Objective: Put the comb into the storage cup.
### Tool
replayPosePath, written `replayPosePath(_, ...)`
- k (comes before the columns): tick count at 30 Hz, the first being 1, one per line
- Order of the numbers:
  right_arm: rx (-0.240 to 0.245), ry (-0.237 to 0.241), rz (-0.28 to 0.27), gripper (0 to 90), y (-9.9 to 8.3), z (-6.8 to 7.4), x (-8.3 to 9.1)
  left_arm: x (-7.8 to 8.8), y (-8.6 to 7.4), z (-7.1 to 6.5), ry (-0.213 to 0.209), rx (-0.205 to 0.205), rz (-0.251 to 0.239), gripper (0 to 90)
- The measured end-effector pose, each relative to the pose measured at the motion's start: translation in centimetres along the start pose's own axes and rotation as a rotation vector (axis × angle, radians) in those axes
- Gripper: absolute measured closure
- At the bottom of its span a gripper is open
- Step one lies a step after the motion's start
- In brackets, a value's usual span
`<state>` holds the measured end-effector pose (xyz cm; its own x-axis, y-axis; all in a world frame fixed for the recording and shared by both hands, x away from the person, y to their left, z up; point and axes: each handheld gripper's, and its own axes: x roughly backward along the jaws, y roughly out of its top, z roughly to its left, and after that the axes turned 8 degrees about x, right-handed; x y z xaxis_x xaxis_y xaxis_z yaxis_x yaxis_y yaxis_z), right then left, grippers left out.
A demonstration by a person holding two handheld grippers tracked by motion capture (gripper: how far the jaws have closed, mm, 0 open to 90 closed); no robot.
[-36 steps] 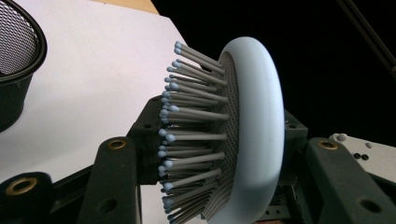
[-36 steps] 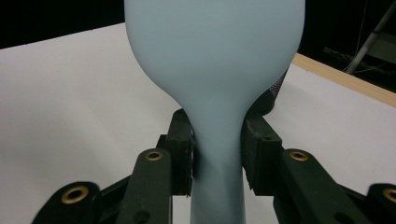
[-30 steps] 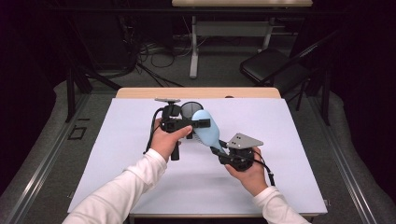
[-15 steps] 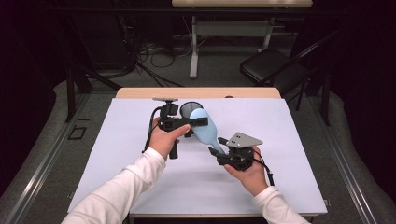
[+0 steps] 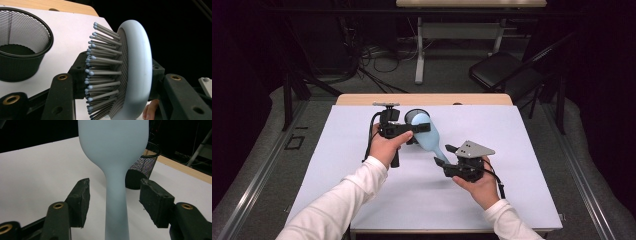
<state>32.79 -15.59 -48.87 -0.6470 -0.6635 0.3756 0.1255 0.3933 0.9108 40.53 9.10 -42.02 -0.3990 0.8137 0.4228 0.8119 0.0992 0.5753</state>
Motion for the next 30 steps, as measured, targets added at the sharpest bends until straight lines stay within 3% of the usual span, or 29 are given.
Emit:
replayPosePath(7, -0.007, -0.008, -0.018, 36.6, 0.0, -0.2, 0.0, 0.4, 0.4, -0.1, 0.019, -0.02, -0.015, 49.5)
replayPosePath(12, -0.018, -0.015, 0.011, 31.5, -0.1, -0.5, -0.1, 0.6, 0.6, -0.3, 0.041, -0.041, -0.013, 49.5)
replayPosePath(22, -0.112, 0.014, 0.045, 24.3, -0.3, -1.3, -0.3, 1.1, 1.1, -0.8, 0.075, -0.078, -0.019, 49.5)
replayPosePath(30, -0.16, 0.003, 0.097, 15.9, -0.6, -1.9, -0.5, 1.4, 1.7, -1.0, 0.101, -0.106, -0.033, 49.4)
